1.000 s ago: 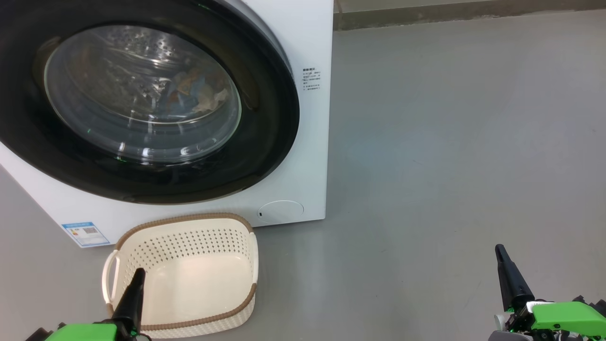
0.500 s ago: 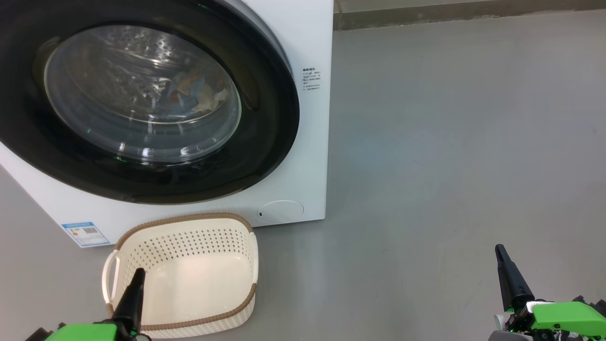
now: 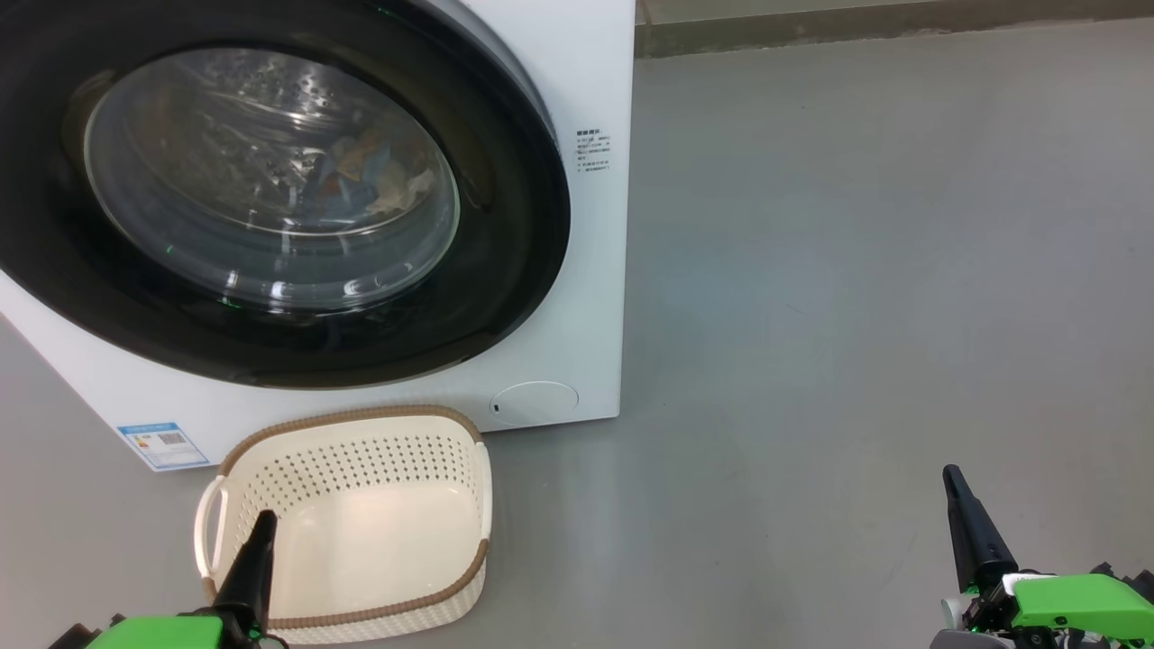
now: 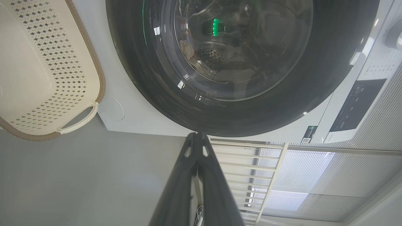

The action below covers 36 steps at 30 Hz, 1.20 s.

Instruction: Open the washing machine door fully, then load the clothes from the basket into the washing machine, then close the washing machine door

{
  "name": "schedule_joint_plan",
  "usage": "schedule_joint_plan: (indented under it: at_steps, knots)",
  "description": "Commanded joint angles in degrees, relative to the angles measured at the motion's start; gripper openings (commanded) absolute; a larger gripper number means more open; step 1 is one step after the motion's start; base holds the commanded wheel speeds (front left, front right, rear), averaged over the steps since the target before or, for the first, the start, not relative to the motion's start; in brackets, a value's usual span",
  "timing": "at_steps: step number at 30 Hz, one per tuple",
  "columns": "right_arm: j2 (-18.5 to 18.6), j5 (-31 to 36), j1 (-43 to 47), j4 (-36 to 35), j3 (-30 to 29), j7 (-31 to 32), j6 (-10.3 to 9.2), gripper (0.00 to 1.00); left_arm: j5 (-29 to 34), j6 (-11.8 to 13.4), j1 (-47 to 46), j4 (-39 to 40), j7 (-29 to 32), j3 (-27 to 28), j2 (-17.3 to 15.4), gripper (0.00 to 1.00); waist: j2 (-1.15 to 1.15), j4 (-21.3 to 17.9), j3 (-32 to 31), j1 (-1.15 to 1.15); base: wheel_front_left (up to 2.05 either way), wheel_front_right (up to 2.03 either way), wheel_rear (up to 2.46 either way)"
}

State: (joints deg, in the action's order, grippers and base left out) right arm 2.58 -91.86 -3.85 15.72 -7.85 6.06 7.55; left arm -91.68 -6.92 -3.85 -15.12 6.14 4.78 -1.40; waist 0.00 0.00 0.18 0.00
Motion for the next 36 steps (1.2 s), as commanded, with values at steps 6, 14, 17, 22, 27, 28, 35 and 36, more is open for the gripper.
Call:
schedule_joint_plan:
  at_steps: [6, 14, 17, 22, 27, 28, 35, 36]
  knots:
    - [0.3, -0.3, -2.3, -1.7, 1.3, 0.4, -0.06, 0.0, -0.5, -0.6, -2.3, 1.1, 0.3, 1.7, -1.5, 0.0, 0.0, 0.0, 0.0, 0.0, 0.0, 0.0, 0.0]
    - [0.3, -0.3, -2.3, -1.7, 1.3, 0.4, -0.06, 0.0, -0.5, -0.6, -2.3, 1.1, 0.3, 1.7, -1.5, 0.0, 0.0, 0.0, 0.0, 0.0, 0.0, 0.0, 0.0]
    - [0.3, -0.3, -2.3, -1.7, 1.3, 0.4, -0.06, 0.0, -0.5, -0.6, -2.3, 1.1, 0.3, 1.7, -1.5, 0.0, 0.0, 0.0, 0.0, 0.0, 0.0, 0.0, 0.0]
    - [0.3, -0.3, -2.3, -1.7, 1.3, 0.4, -0.06, 0.0, -0.5, -0.6, -2.3, 1.1, 0.3, 1.7, -1.5, 0.0, 0.0, 0.0, 0.0, 0.0, 0.0, 0.0, 0.0]
    - [0.3, -0.3, -2.3, -1.7, 1.3, 0.4, -0.06, 0.0, -0.5, -0.6, -2.3, 1.1, 0.3, 1.7, -1.5, 0.0, 0.0, 0.0, 0.0, 0.0, 0.0, 0.0, 0.0]
    - [0.3, -0.3, -2.3, -1.7, 1.3, 0.4, -0.06, 0.0, -0.5, -0.6, -2.3, 1.1, 0.3, 1.7, -1.5, 0.0, 0.0, 0.0, 0.0, 0.0, 0.0, 0.0, 0.0]
    - [0.3, -0.3, -2.3, -1.7, 1.3, 0.4, -0.06, 0.0, -0.5, -0.6, -2.3, 1.1, 0.3, 1.7, -1.5, 0.0, 0.0, 0.0, 0.0, 0.0, 0.0, 0.0, 0.0]
    - [0.3, -0.3, -2.3, -1.7, 1.3, 0.4, -0.06, 0.0, -0.5, -0.6, -2.3, 1.1, 0.3, 1.7, -1.5, 0.0, 0.0, 0.0, 0.0, 0.0, 0.0, 0.0, 0.0]
